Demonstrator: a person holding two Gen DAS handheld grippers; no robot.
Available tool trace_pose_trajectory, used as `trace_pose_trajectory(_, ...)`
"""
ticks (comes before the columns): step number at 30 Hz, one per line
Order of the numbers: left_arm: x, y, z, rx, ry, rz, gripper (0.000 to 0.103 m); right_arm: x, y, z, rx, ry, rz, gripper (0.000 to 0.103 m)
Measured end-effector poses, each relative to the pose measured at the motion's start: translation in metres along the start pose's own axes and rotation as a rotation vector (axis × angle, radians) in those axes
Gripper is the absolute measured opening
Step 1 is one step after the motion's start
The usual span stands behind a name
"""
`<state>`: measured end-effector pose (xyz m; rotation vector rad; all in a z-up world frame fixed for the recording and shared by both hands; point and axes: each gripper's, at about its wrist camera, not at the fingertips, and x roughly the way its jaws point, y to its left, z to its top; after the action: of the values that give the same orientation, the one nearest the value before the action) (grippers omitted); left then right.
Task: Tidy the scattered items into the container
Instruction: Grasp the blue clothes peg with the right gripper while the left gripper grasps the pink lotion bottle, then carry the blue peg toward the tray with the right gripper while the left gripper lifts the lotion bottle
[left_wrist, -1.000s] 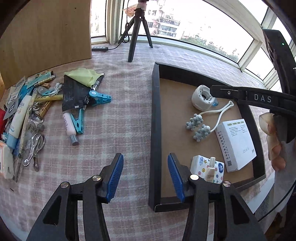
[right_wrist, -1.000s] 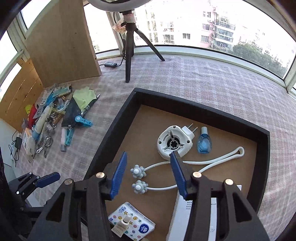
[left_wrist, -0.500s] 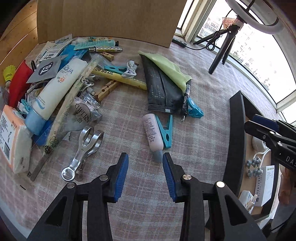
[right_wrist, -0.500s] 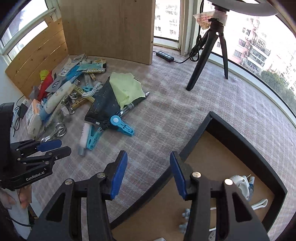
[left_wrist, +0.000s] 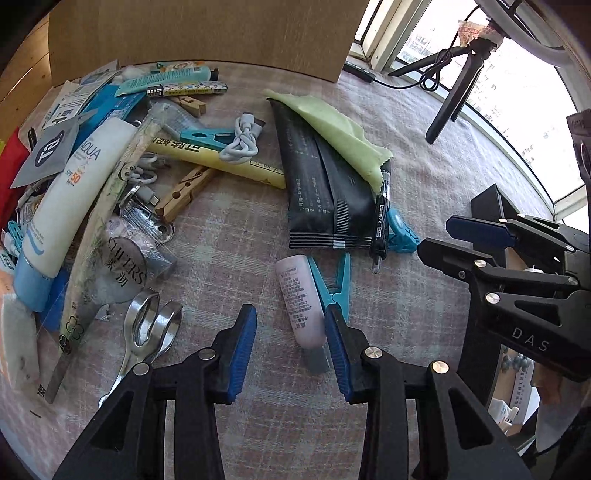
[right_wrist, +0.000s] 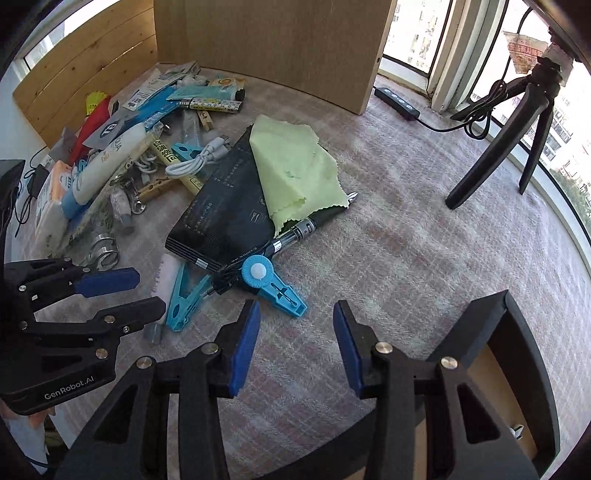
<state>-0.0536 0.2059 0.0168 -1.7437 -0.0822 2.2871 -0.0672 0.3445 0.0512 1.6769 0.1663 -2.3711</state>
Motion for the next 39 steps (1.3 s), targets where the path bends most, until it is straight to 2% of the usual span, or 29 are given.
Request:
trace_pose_trajectory(4,0.004,0.004,0.003,0.006,-0.01,0.012,0.038,0.009,0.0,0.002,-0.006,0.01,-0.002,0.04)
trace_pose_trajectory(8,0.006,0.012,0.003,0.009,-0.005,0.025,0.027,0.015,0.0,0.006,-0.013,0.015,0.006,0.035)
trace_pose_trajectory(16,0.008,0.008,0.003,0.036,-0.011,0.06,0.019,0.023,0.006,0.009,-0.029,0.022,0.016,0.027)
trace_pose_trajectory(23,0.004,0.014,-0.003,0.021,-0.016,0.05,0.019,0.02,0.008,0.008,-0.014,0.017,0.02,0.018)
trace_pose_trajectory(34,-0.009,0.017,-0.02,0.017,-0.016,0.015,0.019,-0.007,-0.006,-0.017,0.087,0.008,0.051,0.015)
trace_pose_trajectory(39,-0.022,0.014,-0.03,0.016,-0.03,0.003,0.019,-0.03,-0.015,-0.04,0.144,-0.032,0.06,0.015)
